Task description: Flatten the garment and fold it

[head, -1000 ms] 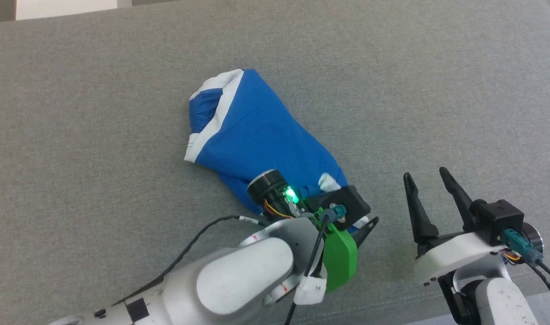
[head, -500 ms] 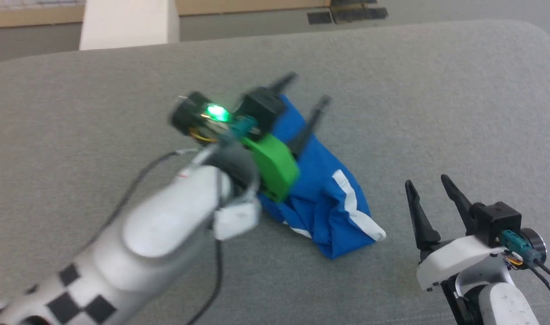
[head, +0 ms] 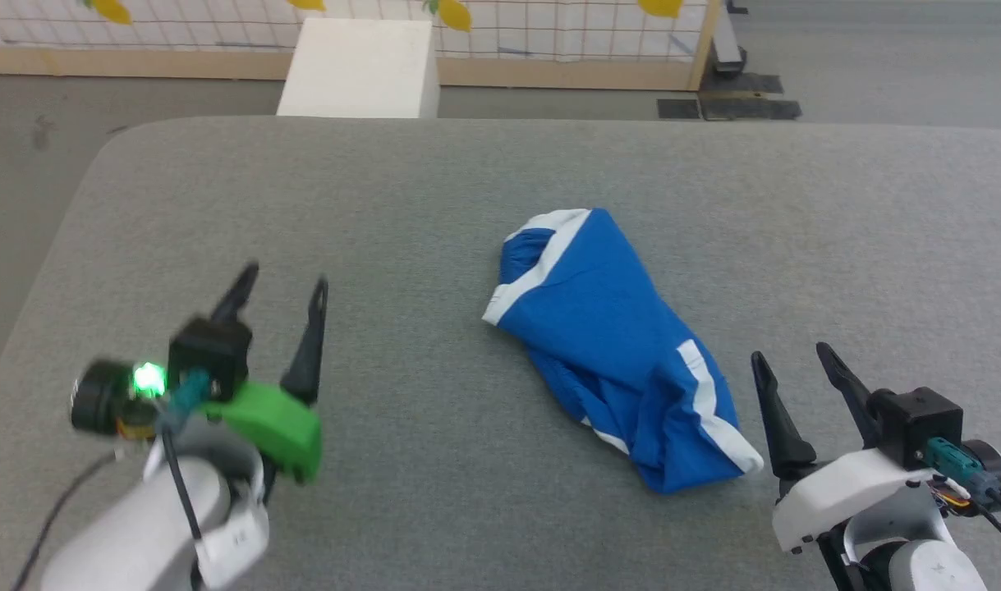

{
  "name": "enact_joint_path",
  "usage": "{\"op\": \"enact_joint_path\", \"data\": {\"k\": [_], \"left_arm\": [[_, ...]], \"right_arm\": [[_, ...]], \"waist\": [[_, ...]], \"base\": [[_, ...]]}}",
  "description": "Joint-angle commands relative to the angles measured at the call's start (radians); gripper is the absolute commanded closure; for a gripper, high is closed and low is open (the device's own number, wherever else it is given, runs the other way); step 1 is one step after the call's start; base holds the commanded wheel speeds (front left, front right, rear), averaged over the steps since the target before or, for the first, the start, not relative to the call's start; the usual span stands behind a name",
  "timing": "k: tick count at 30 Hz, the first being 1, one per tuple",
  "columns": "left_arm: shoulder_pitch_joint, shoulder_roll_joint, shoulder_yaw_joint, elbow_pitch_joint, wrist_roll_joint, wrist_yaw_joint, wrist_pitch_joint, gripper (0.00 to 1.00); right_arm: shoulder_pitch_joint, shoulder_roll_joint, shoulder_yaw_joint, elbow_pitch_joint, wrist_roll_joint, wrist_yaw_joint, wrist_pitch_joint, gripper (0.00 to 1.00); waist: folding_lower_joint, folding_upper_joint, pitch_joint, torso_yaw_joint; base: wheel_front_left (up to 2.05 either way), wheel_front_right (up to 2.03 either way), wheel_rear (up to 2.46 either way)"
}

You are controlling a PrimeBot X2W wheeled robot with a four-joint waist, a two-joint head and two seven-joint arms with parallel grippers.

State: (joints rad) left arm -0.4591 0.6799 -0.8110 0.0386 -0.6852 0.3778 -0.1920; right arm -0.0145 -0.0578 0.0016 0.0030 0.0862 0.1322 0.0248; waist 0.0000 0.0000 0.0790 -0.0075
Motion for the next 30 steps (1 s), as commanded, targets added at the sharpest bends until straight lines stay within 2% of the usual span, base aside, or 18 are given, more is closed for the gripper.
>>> {"op": "enact_joint_path", "data": {"k": [1, 4, 7, 10, 15, 19, 23, 27, 28, 29, 30], "left_arm": [[0.051, 0.007, -0.003, -0.022, -0.009, 0.025, -0.015, 0.00], [0.113, 0.002, -0.012, -0.057, -0.010, 0.061, -0.026, 0.00], [0.130, -0.014, -0.015, -0.081, -0.009, 0.081, -0.031, 0.00], [0.119, -0.025, -0.020, -0.090, -0.002, 0.081, -0.030, 0.00], [0.097, -0.036, -0.029, -0.081, 0.007, 0.071, -0.030, 0.00], [0.090, -0.050, -0.033, -0.070, 0.010, 0.067, -0.033, 0.00], [0.081, -0.066, -0.037, -0.058, 0.013, 0.065, -0.036, 0.00], [0.073, -0.079, -0.040, -0.048, 0.015, 0.062, -0.039, 0.00], [0.073, -0.080, -0.041, -0.045, 0.014, 0.062, -0.039, 0.00], [0.073, -0.082, -0.042, -0.042, 0.013, 0.061, -0.039, 0.00], [0.074, -0.082, -0.042, -0.040, 0.012, 0.060, -0.039, 0.00]], "right_arm": [[0.017, -0.004, -0.003, -0.009, 0.005, -0.002, 0.007, 0.00], [0.025, -0.014, -0.002, -0.018, 0.011, -0.002, 0.023, 0.00], [0.011, -0.047, 0.022, -0.027, 0.043, -0.002, 0.088, 0.00], [-0.021, -0.103, 0.064, -0.035, 0.087, -0.002, 0.202, 0.00], [-0.115, -0.226, 0.158, -0.037, 0.199, -0.002, 0.465, 0.00], [-0.185, -0.305, 0.215, -0.011, 0.247, -0.002, 0.617, 0.00], [-0.236, -0.340, 0.243, 0.034, 0.266, -0.002, 0.713, 0.00], [-0.261, -0.347, 0.287, 0.062, 0.296, -0.002, 0.754, 0.00], [-0.266, -0.347, 0.290, 0.065, 0.299, -0.002, 0.751, 0.18], [-0.271, -0.348, 0.289, 0.066, 0.301, -0.002, 0.741, 0.88], [-0.275, -0.347, 0.287, 0.066, 0.305, -0.002, 0.733, 1.00]], "waist": [[0.0000, 0.0000, -0.006, 0.029], [0.0000, 0.0000, 0.005, 0.052], [0.0000, 0.0000, 0.023, 0.078], [0.0000, 0.0000, 0.037, 0.098], [0.0000, 0.0000, 0.060, 0.131], [0.0000, 0.0000, 0.078, 0.156], [0.0000, 0.0000, 0.091, 0.178], [0.0000, 0.0000, 0.101, 0.190], [0.0000, 0.0000, 0.102, 0.190], [0.0000, 0.0000, 0.103, 0.190], [0.0000, 0.0000, 0.103, 0.186]], "base": [[0.00, 0.00, 0.00], [0.00, 0.00, 0.00], [0.00, 0.00, 0.00], [0.00, 0.00, 0.00], [0.00, 0.00, 0.00], [0.00, 0.00, 0.00], [0.00, 0.00, 0.00], [0.00, 0.00, 0.00], [0.00, 0.00, 0.00], [0.00, 0.00, 0.00], [0.00, 0.00, 0.00]]}}
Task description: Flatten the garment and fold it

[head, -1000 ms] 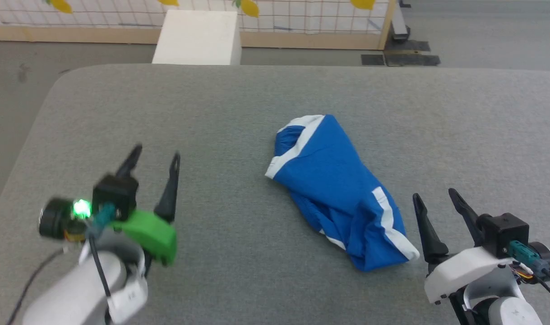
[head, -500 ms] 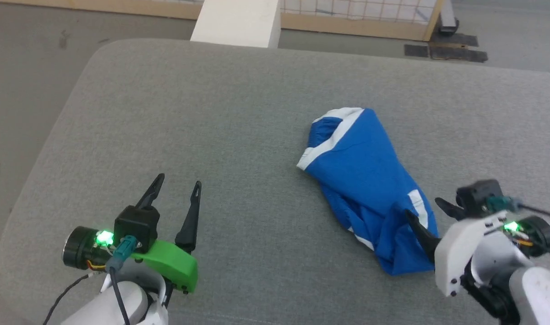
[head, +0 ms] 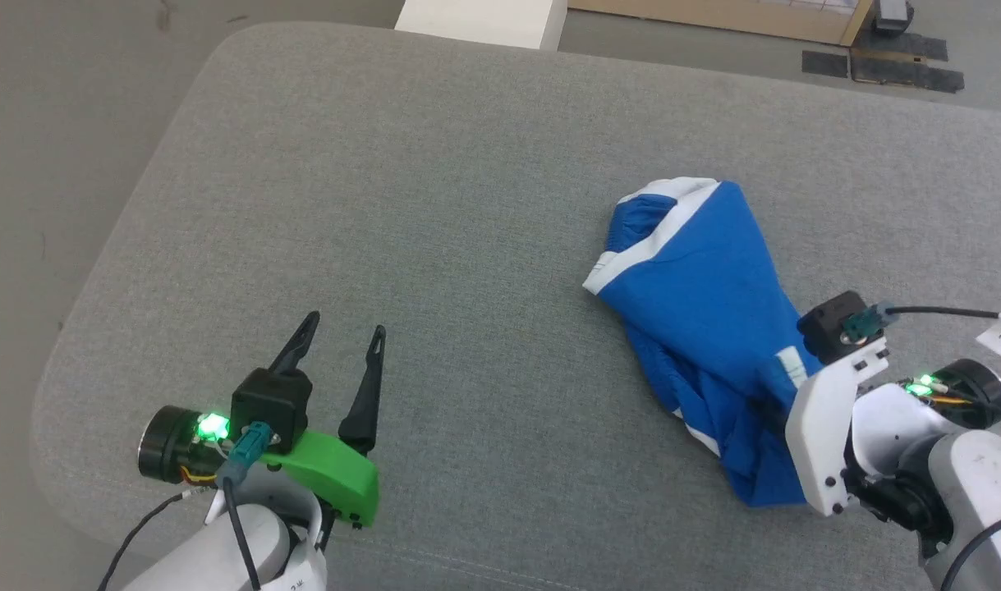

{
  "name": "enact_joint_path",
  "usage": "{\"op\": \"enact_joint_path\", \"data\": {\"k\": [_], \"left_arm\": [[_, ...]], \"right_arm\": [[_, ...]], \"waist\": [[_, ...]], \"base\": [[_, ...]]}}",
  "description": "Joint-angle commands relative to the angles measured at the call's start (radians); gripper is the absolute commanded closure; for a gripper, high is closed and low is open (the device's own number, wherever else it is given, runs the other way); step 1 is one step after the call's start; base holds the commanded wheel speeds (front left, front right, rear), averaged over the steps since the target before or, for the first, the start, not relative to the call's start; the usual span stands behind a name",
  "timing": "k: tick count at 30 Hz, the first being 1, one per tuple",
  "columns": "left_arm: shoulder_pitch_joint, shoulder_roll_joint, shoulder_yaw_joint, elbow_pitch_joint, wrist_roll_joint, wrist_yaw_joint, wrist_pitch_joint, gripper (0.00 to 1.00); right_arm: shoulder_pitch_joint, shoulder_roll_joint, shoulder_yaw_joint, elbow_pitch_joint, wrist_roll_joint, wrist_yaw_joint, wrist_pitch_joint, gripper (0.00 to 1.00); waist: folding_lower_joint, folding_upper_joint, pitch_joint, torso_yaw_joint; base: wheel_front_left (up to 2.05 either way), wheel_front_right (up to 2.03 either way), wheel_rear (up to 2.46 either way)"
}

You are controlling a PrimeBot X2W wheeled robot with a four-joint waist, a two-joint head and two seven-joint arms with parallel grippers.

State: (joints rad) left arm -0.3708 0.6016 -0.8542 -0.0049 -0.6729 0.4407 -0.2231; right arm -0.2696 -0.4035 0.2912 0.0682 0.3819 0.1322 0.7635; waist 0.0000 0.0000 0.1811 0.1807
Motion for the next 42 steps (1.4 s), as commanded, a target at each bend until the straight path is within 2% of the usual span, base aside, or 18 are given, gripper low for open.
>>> {"op": "enact_joint_path", "data": {"k": [1, 5, 11, 16, 20, 24, 25, 26, 27, 29, 34, 42], "left_arm": [[-0.011, -0.003, 0.001, 0.007, -0.002, -0.002, -0.008, 0.00], [0.000, 0.002, -0.003, 0.013, -0.008, -0.005, -0.004, 0.00], [0.010, 0.014, -0.008, 0.005, -0.020, -0.009, 0.011, 0.00], [0.014, 0.020, -0.014, -0.006, -0.025, -0.012, 0.024, 0.00], [0.008, 0.015, -0.019, -0.013, -0.025, -0.012, 0.031, 0.00], [0.007, 0.012, -0.024, -0.015, -0.025, -0.011, 0.033, 0.00], [0.008, 0.012, -0.024, -0.014, -0.025, -0.011, 0.033, 0.00], [0.009, 0.012, -0.025, -0.014, -0.026, -0.012, 0.033, 0.00], [0.009, 0.012, -0.026, -0.013, -0.026, -0.012, 0.034, 0.00], [0.009, 0.013, -0.028, -0.013, -0.027, -0.014, 0.035, 0.00], [0.004, 0.012, -0.022, -0.017, -0.035, -0.015, 0.036, 0.00], [0.002, -0.005, -0.011, -0.045, -0.057, -0.013, 0.035, 0.00]], "right_arm": [[-0.023, 0.003, -0.009, -0.001, 0.016, -0.002, -0.017, 1.00], [-0.029, 0.024, -0.077, -0.018, 0.030, -0.002, -0.090, 1.00], [0.022, 0.111, -0.297, -0.046, 0.032, -0.002, -0.193, 1.00], [0.098, 0.210, -0.512, -0.031, -0.075, -0.002, -0.237, 1.00], [0.145, 0.297, -0.676, 0.013, -0.193, -0.002, -0.239, 1.00], [0.156, 0.343, -0.788, 0.067, -0.279, -0.002, -0.224, 1.00], [0.152, 0.348, -0.808, 0.078, -0.289, -0.002, -0.222, 0.78], [0.149, 0.350, -0.824, 0.092, -0.307, -0.002, -0.222, 0.33], [0.145, 0.352, -0.831, 0.099, -0.320, -0.002, -0.226, 0.00], [0.132, 0.353, -0.818, 0.113, -0.316, -0.002, -0.251, 0.00], [0.122, 0.347, -0.655, 0.045, -0.326, -0.002, -0.372, 0.00], [0.155, 0.249, -0.420, -0.109, -0.264, -0.002, -0.568, 0.00]], "waist": [[0.0000, 0.0000, -0.001, -0.008], [0.0000, 0.0000, -0.014, -0.043], [0.0000, 0.0000, -0.035, -0.118], [0.0000, 0.0000, -0.039, -0.172], [0.0000, 0.0000, -0.035, -0.187], [0.0000, 0.0000, -0.033, -0.190], [0.0000, 0.0000, -0.033, -0.190], [0.0000, 0.0000, -0.033, -0.190], [0.0000, 0.0000, -0.033, -0.189], [0.0000, 0.0000, -0.035, -0.189], [0.0000, 0.0000, -0.045, -0.191], [0.0000, 0.0000, -0.063, -0.203]], "base": [[0.00, 0.00, 0.00], [0.00, 0.00, 0.00], [0.00, 0.00, 0.00], [0.00, 0.00, 0.00], [0.00, 0.00, 0.00], [0.00, 0.00, 0.00], [0.00, 0.00, 0.00], [0.00, 0.00, 0.00], [0.00, 0.00, 0.00], [0.00, 0.00, 0.00], [0.00, 0.00, 0.00], [0.00, 0.00, 0.00]]}}
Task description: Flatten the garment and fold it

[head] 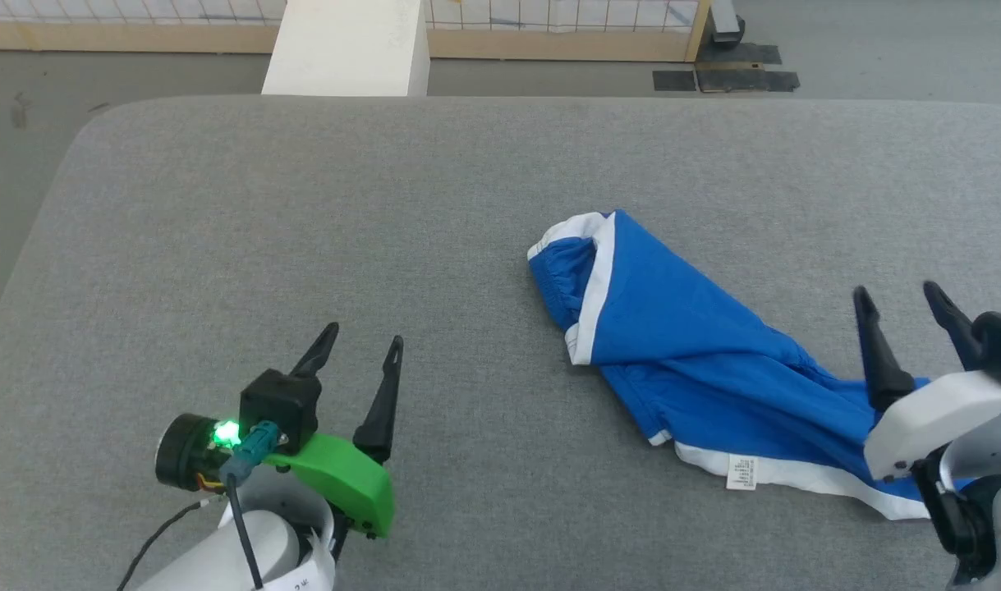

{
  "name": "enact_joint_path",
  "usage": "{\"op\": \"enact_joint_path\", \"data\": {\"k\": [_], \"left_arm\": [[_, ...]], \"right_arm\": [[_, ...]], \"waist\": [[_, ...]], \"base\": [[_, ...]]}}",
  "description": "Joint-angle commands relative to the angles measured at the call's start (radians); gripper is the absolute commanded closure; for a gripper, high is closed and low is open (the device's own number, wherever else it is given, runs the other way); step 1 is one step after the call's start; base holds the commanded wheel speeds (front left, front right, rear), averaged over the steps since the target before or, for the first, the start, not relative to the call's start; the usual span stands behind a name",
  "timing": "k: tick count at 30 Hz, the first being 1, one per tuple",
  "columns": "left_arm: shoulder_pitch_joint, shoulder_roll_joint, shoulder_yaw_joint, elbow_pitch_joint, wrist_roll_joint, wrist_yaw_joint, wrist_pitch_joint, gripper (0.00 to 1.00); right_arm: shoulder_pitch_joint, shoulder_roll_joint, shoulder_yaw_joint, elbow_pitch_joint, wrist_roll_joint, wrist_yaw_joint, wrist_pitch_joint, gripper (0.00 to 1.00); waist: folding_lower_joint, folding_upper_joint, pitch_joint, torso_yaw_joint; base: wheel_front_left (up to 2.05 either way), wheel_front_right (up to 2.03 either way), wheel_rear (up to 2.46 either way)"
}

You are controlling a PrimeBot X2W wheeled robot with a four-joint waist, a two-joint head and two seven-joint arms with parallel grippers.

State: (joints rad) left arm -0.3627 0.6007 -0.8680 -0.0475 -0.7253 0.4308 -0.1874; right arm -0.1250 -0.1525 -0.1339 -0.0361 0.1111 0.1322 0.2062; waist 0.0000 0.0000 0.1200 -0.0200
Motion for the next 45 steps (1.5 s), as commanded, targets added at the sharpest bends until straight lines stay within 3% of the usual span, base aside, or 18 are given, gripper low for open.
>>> {"op": "enact_joint_path", "data": {"k": [1, 9, 16, 21, 26, 38, 39, 40, 45], "left_arm": [[-0.007, -0.006, 0.001, -0.005, -0.006, -0.004, 0.000, 0.00], [-0.036, -0.032, -0.031, -0.013, -0.016, -0.033, 0.050, 0.00], [-0.181, -0.092, -0.065, 0.013, -0.064, -0.095, 0.231, 0.00], [-0.357, -0.156, -0.074, 0.102, -0.108, -0.137, 0.413, 0.00], [-0.489, -0.179, -0.087, 0.233, -0.129, -0.155, 0.570, 0.00], [-0.555, -0.208, -0.105, 0.427, -0.178, -0.207, 0.689, 0.00], [-0.551, -0.206, -0.111, 0.431, -0.181, -0.220, 0.692, 0.58], [-0.547, -0.204, -0.115, 0.432, -0.181, -0.230, 0.690, 1.00], [-0.521, -0.186, -0.095, 0.413, -0.173, -0.235, 0.607, 1.00]], "right_arm": [[0.018, -0.008, 0.018, -0.017, 0.010, -0.002, -0.032, 0.00], [0.089, 0.027, 0.035, -0.077, -0.011, -0.002, -0.176, 0.00], [0.106, 0.051, 0.039, -0.096, -0.050, -0.002, -0.198, 0.00], [0.097, 0.061, 0.054, -0.103, -0.065, -0.002, -0.213, 0.00], [0.078, 0.078, 0.076, -0.101, -0.072, -0.002, -0.234, 0.00], [0.069, 0.101, 0.077, -0.058, -0.081, -0.002, -0.289, 0.00], [0.068, 0.101, 0.079, -0.056, -0.081, -0.002, -0.290, 0.00], [0.066, 0.102, 0.079, -0.055, -0.078, -0.002, -0.290, 0.00], [0.062, 0.102, 0.082, -0.047, -0.072, -0.002, -0.284, 0.00]], "waist": [[0.0000, 0.0000, -0.003, -0.005], [0.0000, 0.0000, 0.024, -0.033], [0.0000, 0.0000, 0.122, -0.080], [0.0000, 0.0000, 0.191, -0.126], [0.0000, 0.0000, 0.247, -0.186], [0.0000, 0.0000, 0.301, -0.241], [0.0000, 0.0000, 0.301, -0.239], [0.0000, 0.0000, 0.299, -0.235], [0.0000, 0.0000, 0.270, -0.204]], "base": [[0.00, 0.00, 0.00], [0.00, 0.00, 0.00], [0.00, 0.00, 0.00], [0.00, 0.00, 0.00], [0.00, 0.00, 0.00], [0.00, 0.00, 0.00], [0.00, 0.00, 0.00], [0.00, 0.00, 0.00], [0.00, 0.00, 0.00]]}}
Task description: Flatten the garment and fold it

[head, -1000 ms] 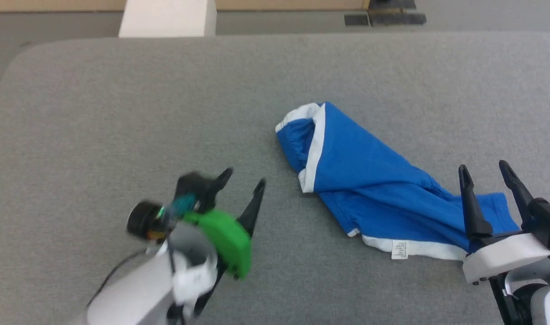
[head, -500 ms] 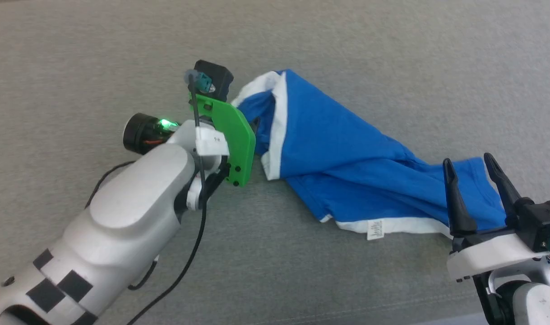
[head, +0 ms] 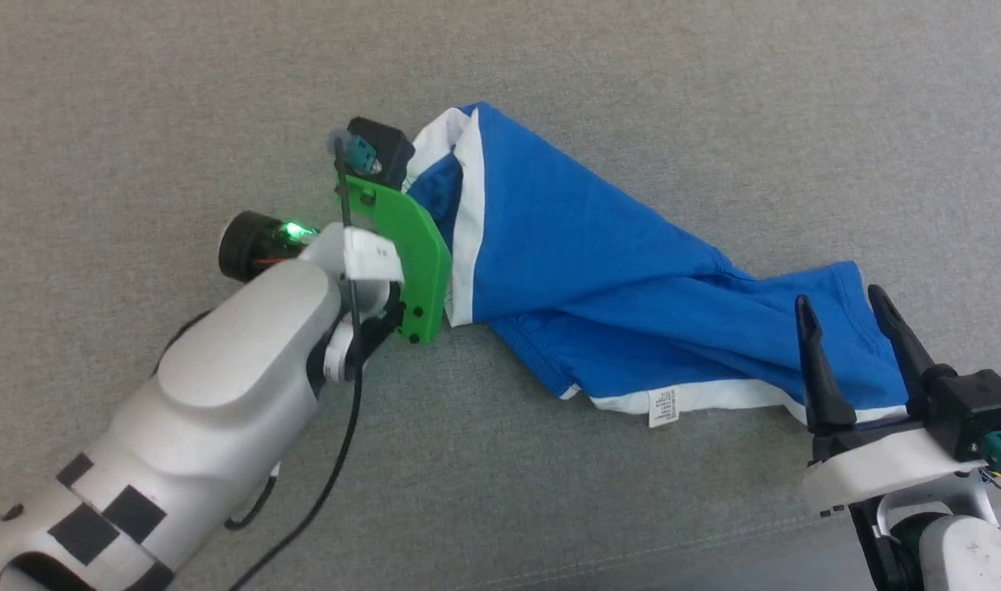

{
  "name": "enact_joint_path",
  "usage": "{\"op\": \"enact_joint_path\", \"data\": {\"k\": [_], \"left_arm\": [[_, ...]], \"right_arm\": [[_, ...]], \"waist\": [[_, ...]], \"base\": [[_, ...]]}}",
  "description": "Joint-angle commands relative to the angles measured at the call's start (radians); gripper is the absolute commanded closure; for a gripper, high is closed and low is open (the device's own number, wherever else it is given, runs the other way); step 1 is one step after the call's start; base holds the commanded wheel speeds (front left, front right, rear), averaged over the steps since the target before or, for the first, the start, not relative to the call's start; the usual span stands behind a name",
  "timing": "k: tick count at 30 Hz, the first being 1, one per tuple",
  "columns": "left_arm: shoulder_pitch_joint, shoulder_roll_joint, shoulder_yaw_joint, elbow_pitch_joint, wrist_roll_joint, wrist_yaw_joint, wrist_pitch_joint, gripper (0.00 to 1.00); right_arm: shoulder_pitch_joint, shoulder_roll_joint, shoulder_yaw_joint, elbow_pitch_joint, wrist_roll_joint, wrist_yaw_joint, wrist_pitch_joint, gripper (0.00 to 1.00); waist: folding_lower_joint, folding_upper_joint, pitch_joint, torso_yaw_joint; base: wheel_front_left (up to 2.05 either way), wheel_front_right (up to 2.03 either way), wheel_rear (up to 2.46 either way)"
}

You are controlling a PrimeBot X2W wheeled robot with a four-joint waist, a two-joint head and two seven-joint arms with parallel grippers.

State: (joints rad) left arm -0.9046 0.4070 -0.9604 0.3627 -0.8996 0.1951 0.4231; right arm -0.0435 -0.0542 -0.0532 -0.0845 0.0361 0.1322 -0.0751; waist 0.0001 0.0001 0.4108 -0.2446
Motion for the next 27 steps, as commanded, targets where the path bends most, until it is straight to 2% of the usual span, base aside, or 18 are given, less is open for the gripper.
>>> {"op": "enact_joint_path", "data": {"k": [1, 6, 9, 13, 16, 17, 18, 22, 27], "left_arm": [[0.027, 0.013, 0.004, -0.004, 0.005, 0.006, -0.025, 1.00], [0.079, 0.056, 0.057, -0.071, 0.009, 0.051, -0.134, 1.00], [0.120, 0.102, 0.085, -0.125, 0.008, 0.087, -0.169, 1.00], [0.179, 0.173, 0.104, -0.184, 0.005, 0.130, -0.175, 1.00], [0.228, 0.207, 0.102, -0.213, -0.006, 0.149, -0.164, 1.00], [0.243, 0.215, 0.097, -0.221, -0.005, 0.151, -0.165, 0.23], [0.251, 0.219, 0.095, -0.226, -0.002, 0.154, -0.171, 0.00], [0.274, 0.220, 0.095, -0.236, 0.026, 0.163, -0.236, 0.00], [0.278, 0.208, 0.111, -0.261, 0.112, 0.147, -0.444, 0.00]], "right_arm": [[-0.020, 0.004, 0.000, 0.002, 0.003, -0.002, -0.001, 0.00], [-0.017, 0.004, -0.004, 0.008, 0.001, -0.002, 0.019, 0.00], [-0.013, 0.004, -0.005, 0.008, 0.002, -0.002, 0.034, 0.00], [-0.007, 0.004, 0.004, 0.008, 0.006, -0.002, 0.053, 0.00], [-0.003, 0.004, 0.007, 0.005, 0.008, -0.002, 0.065, 0.00], [-0.003, 0.004, 0.009, 0.006, 0.009, -0.002, 0.069, 0.00], [-0.002, 0.004, 0.013, 0.007, 0.009, -0.002, 0.073, 0.00], [-0.002, 0.003, 0.018, 0.009, 0.009, -0.002, 0.084, 0.00], [-0.003, -0.007, 0.025, 0.007, 0.019, -0.002, 0.094, 0.00]], "waist": [[-0.0001, -0.0001, -0.029, 0.029], [-0.0001, -0.0001, -0.084, 0.079], [-0.0001, -0.0001, -0.113, 0.113], [-0.0001, -0.0001, -0.134, 0.146], [-0.0001, -0.0001, -0.139, 0.165], [-0.0001, -0.0001, -0.140, 0.170], [-0.0001, -0.0001, -0.141, 0.173], [-0.0001, -0.0001, -0.144, 0.185], [-0.0001, -0.0001, -0.166, 0.203]], "base": [[0.00, 0.00, 0.00], [0.00, 0.00, 0.00], [0.00, 0.00, 0.00], [0.00, 0.00, 0.00], [0.00, 0.00, 0.00], [0.00, 0.00, 0.00], [0.00, 0.00, 0.00], [0.00, 0.00, 0.00], [0.00, 0.00, 0.00]]}}
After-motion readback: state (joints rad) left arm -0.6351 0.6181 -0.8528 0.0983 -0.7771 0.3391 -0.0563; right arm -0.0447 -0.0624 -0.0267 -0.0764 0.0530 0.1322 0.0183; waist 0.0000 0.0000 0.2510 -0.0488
